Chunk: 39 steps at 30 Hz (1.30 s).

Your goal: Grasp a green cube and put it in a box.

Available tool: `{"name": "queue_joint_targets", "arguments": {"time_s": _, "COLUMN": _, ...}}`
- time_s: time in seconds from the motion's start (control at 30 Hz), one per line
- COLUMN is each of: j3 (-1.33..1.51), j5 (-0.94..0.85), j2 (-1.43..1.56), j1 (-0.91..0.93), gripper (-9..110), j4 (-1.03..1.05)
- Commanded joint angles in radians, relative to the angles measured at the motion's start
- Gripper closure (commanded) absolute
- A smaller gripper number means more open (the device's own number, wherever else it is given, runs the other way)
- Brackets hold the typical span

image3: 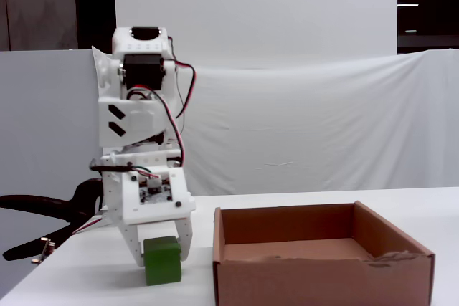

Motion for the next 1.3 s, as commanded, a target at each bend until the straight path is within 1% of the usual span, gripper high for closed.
{"name": "queue_joint_targets", "arguments": {"time_s": 0.0, "j3": -0.026, "j5": -0.006, "j2": 0.054, "j1": -0.006, "gripper": 88, "j4": 0.012}}
{"name": "queue_joint_targets", "arguments": {"time_s": 0.33, "j3": -0.143, "j5": -0.005, "j2": 0.233, "j1": -0.035, "gripper": 88, "j4": 0.256}}
{"name": "queue_joint_targets", "arguments": {"time_s": 0.57, "j3": -0.227, "j5": 0.037, "j2": 0.290, "j1": -0.109, "gripper": 88, "j4": 0.324}}
{"name": "queue_joint_targets", "arguments": {"time_s": 0.87, "j3": -0.399, "j5": 0.115, "j2": 0.212, "j1": -0.255, "gripper": 88, "j4": 0.402}}
{"name": "queue_joint_targets", "arguments": {"time_s": 1.27, "j3": -0.531, "j5": 0.161, "j2": -0.063, "j1": -0.405, "gripper": 88, "j4": 0.364}}
